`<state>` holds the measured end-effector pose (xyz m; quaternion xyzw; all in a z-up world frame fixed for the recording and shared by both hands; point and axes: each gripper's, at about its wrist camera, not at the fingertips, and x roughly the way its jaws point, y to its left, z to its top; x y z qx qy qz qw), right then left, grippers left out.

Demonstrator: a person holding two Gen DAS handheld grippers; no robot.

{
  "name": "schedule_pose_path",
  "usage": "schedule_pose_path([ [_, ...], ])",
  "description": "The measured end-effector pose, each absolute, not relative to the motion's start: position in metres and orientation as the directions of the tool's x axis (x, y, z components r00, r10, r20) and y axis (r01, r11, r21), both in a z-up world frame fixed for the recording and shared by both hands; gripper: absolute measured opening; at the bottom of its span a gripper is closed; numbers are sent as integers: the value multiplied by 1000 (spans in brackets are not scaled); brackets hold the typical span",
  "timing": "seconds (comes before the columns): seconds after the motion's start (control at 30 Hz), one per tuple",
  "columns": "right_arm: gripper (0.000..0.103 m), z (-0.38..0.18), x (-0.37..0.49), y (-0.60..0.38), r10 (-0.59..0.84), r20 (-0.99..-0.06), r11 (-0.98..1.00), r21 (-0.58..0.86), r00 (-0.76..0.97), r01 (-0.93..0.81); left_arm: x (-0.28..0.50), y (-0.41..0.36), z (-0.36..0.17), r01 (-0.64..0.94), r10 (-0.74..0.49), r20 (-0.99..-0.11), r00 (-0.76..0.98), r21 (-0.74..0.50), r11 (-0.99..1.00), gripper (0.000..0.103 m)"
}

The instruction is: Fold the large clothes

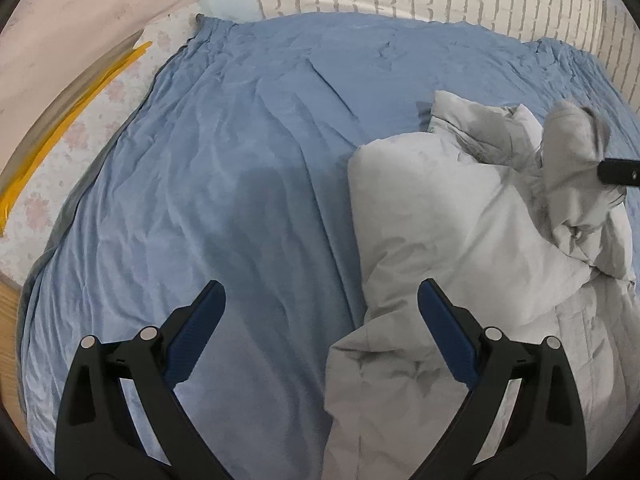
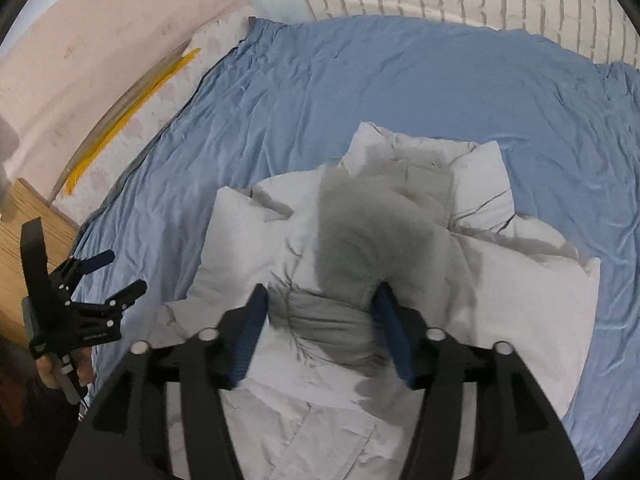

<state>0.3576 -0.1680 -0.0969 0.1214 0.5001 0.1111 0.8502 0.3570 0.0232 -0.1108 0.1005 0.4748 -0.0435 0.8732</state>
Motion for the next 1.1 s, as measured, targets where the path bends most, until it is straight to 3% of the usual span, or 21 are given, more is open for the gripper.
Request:
schedule_pose_path([
  [0.03,77,-91,353,-170,307,-820,946,319,482,-60,356,24,-110,172,22,-838,546,138,975,96],
  [0.07,82,-87,349,-173,296,-820,948,313,489,-50,354,25,-109,173,26,-837,547,143,974,96],
  [0.27,88,-70,306,-232,172,-825,968,244,538,65,353,12,-102,193,-33,-842,538,85,978,96],
  [0.4,89,-121,281,-287,-66,-887,960,68,457,270,350,-16,-108,236,-72,-846,529,65,970,98],
  [0.47,87,-147,268,-306,-107,-899,949,35,424,314,349,-30,-111,265,-89,-849,520,61,962,98],
  [0.5,78,-158,262,-312,-99,-902,945,48,420,325,348,-40,-112,289,-109,-848,518,53,956,98],
  [0.53,57,-166,258,-317,-84,-904,941,67,420,330,347,-48,-113,310,-124,-847,517,50,950,98],
  [0.57,45,-171,255,-319,-63,-907,940,87,417,331,347,-60,-113,330,-134,-845,517,53,943,98],
  [0.6,23,-179,254,-322,-17,-908,936,134,420,327,347,-67,-114,341,-138,-845,517,56,938,98],
  [0.63,17,-184,254,-323,19,-905,933,169,425,318,349,-78,-115,358,-142,-846,514,61,932,98],
  [0.87,9,-191,259,-304,-37,-903,965,78,427,249,352,-131,-120,421,-188,-853,488,41,906,98],
  [1.1,12,-186,264,-303,-24,-903,968,86,429,236,369,-143,-119,359,-184,-847,499,9,933,97],
])
